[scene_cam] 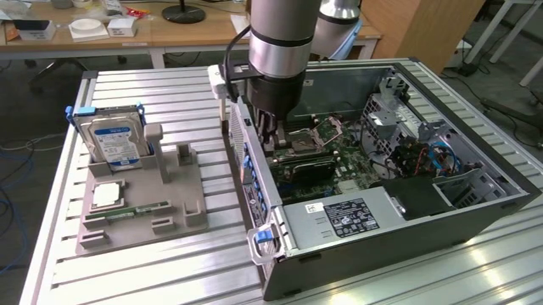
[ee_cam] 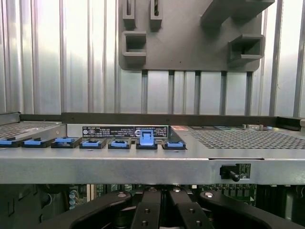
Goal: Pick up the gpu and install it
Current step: 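Press down on the gpu until it lock into place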
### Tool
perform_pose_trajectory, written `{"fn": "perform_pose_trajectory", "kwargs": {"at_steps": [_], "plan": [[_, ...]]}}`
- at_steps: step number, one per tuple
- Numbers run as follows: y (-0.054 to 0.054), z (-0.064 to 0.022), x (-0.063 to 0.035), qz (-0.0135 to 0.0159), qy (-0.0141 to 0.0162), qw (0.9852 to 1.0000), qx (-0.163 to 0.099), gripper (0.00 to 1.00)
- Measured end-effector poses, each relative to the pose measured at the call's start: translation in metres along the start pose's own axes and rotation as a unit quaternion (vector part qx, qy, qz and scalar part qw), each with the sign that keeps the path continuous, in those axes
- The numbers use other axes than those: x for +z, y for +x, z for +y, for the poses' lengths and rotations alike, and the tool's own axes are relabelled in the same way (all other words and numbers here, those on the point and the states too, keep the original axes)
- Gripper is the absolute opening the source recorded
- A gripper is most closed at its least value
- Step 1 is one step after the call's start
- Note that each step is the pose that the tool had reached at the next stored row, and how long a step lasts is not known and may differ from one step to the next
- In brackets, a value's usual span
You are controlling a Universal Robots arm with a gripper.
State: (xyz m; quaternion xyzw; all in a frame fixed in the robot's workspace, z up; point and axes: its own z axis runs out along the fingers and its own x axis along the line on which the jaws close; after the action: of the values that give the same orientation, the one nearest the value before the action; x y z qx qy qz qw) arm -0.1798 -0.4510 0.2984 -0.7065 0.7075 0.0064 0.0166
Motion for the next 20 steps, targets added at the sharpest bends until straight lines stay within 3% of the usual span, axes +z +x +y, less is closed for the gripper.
{"fn": "perform_pose_trajectory", "kwargs": {"at_steps": [12,20], "plan": [[-0.0025,-0.0029,-0.0003,0.0005,-0.0008,1.0,0.0,0.1],[0.0004,-0.0005,-0.004,0.0003,-0.0007,1.0,-0.001,0.1]]}}
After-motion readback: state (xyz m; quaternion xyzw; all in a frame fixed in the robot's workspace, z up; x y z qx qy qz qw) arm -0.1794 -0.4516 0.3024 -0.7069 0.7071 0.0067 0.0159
